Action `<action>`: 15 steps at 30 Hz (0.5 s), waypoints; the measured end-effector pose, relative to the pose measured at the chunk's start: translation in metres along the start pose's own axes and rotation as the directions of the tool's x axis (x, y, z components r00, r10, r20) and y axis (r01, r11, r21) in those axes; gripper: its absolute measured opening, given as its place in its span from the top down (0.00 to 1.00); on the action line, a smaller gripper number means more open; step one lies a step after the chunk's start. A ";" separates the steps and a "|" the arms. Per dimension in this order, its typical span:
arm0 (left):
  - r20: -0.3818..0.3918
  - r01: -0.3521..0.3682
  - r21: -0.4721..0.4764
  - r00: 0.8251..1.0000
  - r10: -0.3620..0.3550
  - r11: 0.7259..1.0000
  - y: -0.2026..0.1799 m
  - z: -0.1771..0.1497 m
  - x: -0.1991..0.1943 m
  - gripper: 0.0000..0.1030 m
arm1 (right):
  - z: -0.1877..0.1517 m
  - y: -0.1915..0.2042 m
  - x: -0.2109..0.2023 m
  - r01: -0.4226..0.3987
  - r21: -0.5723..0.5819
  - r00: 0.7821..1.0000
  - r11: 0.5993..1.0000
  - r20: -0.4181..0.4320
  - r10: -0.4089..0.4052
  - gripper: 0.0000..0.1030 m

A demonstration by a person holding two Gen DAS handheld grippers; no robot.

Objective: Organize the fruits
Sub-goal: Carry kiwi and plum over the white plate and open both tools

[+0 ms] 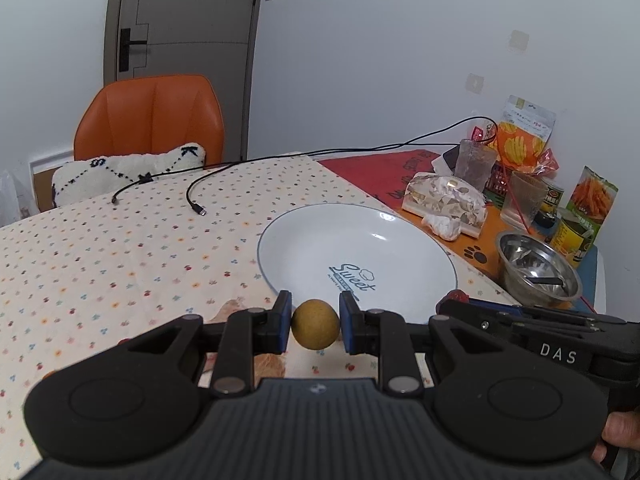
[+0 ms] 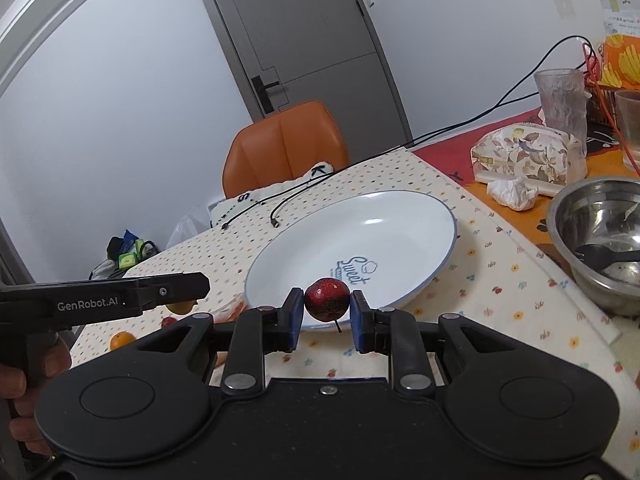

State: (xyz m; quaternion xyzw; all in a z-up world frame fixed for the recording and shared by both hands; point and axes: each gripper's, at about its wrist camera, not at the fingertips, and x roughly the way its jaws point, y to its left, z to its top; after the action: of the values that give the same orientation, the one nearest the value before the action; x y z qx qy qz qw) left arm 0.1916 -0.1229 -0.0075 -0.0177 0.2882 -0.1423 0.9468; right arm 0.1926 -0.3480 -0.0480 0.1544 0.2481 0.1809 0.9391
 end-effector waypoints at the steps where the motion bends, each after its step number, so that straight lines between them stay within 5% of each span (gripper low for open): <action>1: -0.006 0.001 -0.003 1.000 -0.001 1.000 0.000 0.002 0.004 0.77 | 0.001 -0.003 0.003 -0.001 0.004 1.000 1.000 -0.003 0.001 0.77; 15: -0.082 0.002 -0.061 0.997 -0.007 0.998 -0.011 0.025 0.060 0.77 | 0.024 -0.030 0.034 -0.019 0.057 0.997 0.998 -0.070 0.023 0.77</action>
State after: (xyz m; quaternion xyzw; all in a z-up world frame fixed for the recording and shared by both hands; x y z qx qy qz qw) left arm 0.2498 -0.1512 -0.0180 -0.0414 0.3309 -0.1361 0.9329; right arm 0.2404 -0.3651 -0.0537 0.1769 0.2844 0.1891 0.9231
